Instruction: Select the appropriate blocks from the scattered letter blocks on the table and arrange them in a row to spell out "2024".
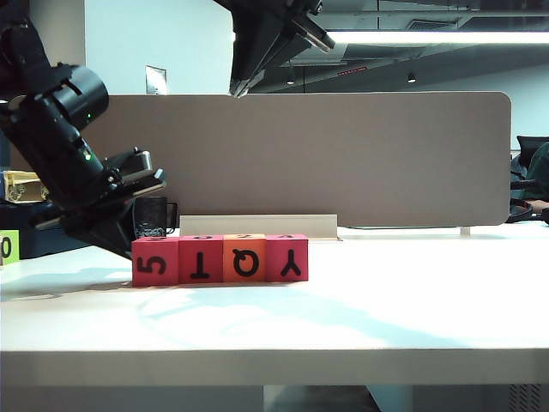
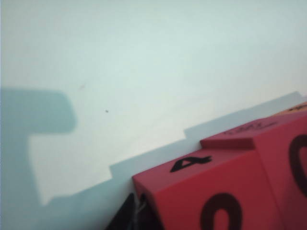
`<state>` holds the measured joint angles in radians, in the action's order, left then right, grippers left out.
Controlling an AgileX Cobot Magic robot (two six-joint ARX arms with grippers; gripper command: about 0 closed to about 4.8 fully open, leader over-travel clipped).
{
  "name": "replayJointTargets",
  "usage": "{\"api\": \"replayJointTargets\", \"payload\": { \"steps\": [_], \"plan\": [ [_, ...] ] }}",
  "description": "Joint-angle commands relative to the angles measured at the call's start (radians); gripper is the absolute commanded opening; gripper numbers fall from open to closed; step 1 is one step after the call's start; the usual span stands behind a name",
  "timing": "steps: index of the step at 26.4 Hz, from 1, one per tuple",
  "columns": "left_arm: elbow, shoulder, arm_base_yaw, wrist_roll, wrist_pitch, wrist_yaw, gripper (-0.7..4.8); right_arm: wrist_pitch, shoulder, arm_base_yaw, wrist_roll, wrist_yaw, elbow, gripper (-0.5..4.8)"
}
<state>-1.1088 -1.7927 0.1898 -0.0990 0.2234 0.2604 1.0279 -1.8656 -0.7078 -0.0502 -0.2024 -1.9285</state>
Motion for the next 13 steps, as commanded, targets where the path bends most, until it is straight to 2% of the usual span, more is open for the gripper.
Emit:
{"api": "replayJointTargets", "payload": {
  "steps": [1, 13],
  "plan": [
    [-0.002, -0.006, 0.001, -0.007, -0.022, 0.035, -0.06, -0.015, 0.008, -0.002, -0.004, 0.002, -0.005, -0.01],
    [-0.003, -0.01, 0.002, -0.008, -0.076, 0.058, -0.06, -0.016, 0.008, -0.002, -0.003, 0.002, -0.005, -0.01]
  ]
}}
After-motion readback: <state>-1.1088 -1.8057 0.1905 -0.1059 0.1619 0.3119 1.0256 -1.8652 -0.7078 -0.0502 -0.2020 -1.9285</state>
